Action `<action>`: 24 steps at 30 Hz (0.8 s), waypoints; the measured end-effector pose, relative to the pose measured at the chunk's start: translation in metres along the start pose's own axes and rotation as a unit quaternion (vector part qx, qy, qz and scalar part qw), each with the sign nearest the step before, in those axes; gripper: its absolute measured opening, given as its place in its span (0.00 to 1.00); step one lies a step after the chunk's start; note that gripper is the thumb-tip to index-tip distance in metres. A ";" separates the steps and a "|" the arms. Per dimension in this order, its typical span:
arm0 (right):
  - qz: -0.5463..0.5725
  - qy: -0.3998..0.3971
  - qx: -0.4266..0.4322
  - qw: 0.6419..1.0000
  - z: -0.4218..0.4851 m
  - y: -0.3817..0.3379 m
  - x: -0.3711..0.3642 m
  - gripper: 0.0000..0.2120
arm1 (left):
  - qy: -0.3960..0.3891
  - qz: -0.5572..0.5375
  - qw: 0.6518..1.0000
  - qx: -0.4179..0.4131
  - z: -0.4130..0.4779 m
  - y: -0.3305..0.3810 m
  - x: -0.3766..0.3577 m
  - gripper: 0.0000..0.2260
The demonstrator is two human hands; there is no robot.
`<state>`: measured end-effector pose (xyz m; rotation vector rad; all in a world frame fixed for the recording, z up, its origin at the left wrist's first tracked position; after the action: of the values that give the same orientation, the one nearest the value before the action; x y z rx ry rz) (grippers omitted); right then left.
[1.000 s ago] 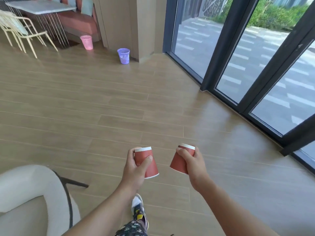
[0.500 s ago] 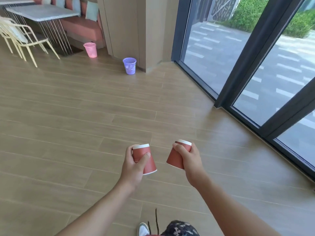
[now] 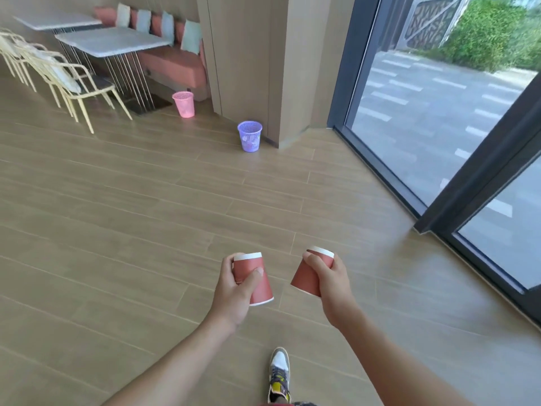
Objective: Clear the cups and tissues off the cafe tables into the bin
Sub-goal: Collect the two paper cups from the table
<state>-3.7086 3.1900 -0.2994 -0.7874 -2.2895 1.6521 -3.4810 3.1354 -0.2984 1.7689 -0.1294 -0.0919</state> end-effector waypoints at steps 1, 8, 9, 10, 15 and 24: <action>-0.001 -0.011 0.002 1.000 0.028 -0.013 -0.011 0.16 | 0.006 0.001 1.000 0.002 0.027 0.011 -0.003 0.25; -0.016 -0.059 0.010 0.998 0.188 -0.086 -0.088 0.13 | 0.051 0.002 0.999 0.000 0.192 0.068 -0.002 0.28; -0.018 -0.060 0.009 0.998 0.208 -0.091 -0.096 0.13 | 0.056 0.001 0.998 0.002 0.211 0.071 -0.001 0.28; -0.020 -0.061 0.006 0.998 0.227 -0.095 -0.105 0.13 | 0.059 -0.001 0.998 0.004 0.229 0.073 -0.001 0.27; -0.030 -0.069 -0.011 0.997 0.331 -0.108 -0.161 0.14 | 0.073 -0.015 0.997 0.012 0.339 0.084 0.011 0.21; -0.010 -0.059 0.001 0.998 0.522 -0.164 -0.314 0.13 | 0.075 -0.029 0.997 0.015 0.579 0.129 0.068 0.21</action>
<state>-3.7366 2.5603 -0.2872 -0.6802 -2.3660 1.7356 -3.4959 2.5384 -0.2877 1.8023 0.0294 0.0023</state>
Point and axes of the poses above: each hand's wrist, its own z-axis towards the middle knuckle, its own x-axis out of the back of the hand, y = z × x, the point moved 10 cm from there along z, towards the middle knuckle, and after that the axes turned 2 degrees about z, right-handed, at the moved point
